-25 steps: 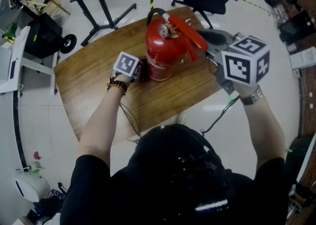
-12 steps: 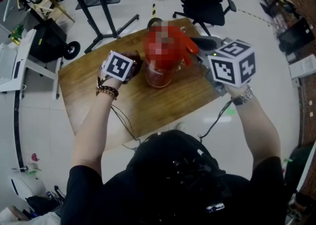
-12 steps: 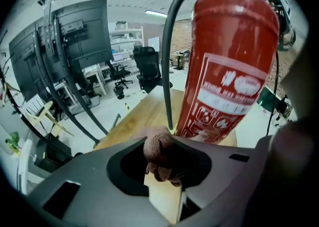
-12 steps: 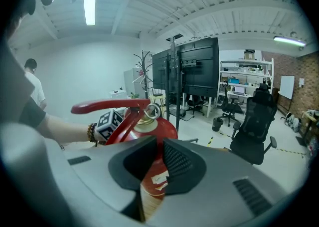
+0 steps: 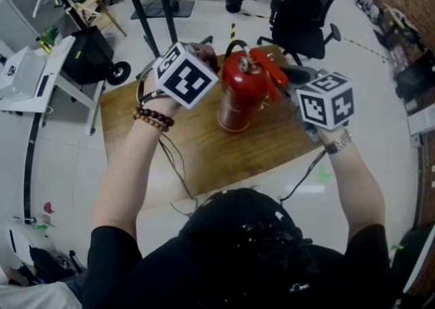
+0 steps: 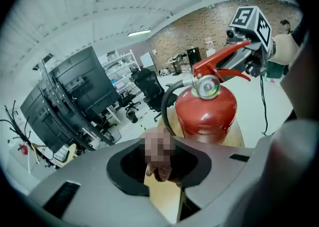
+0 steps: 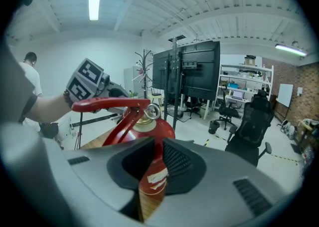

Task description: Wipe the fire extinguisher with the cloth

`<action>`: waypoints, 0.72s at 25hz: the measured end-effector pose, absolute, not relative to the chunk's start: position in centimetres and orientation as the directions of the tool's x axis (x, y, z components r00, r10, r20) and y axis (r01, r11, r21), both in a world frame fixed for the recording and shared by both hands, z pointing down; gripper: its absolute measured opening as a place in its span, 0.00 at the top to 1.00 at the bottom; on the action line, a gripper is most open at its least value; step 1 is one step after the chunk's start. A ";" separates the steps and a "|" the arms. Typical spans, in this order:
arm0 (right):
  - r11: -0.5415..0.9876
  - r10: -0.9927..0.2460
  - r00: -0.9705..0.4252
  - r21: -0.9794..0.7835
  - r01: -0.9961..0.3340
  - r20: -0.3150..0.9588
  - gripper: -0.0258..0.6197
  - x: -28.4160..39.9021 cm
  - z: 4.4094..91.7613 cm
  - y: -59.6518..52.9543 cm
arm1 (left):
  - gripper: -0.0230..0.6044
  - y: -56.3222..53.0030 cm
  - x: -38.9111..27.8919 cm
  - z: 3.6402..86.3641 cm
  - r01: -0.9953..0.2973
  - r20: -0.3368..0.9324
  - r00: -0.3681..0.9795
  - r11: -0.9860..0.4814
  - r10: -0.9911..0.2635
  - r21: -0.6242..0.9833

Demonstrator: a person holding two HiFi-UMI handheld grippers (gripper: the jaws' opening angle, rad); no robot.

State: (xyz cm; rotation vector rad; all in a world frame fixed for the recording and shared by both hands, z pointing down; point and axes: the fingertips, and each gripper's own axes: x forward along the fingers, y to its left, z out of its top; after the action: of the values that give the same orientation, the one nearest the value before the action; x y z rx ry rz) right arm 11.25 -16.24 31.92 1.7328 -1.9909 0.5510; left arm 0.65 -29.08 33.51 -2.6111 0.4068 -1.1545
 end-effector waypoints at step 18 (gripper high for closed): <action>0.094 -0.874 -0.128 -0.095 -0.991 0.468 0.83 12.1 28.5 -12.2 | 0.81 -24.3 3.8 23.0 0.026 0.539 0.789 -0.861 -0.295 -0.509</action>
State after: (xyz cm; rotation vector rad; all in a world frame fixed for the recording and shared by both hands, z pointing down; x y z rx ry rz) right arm 12.05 -12.20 28.55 1.8504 -2.0843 0.5671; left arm 3.81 -24.35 22.97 -2.4761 0.2013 -0.8606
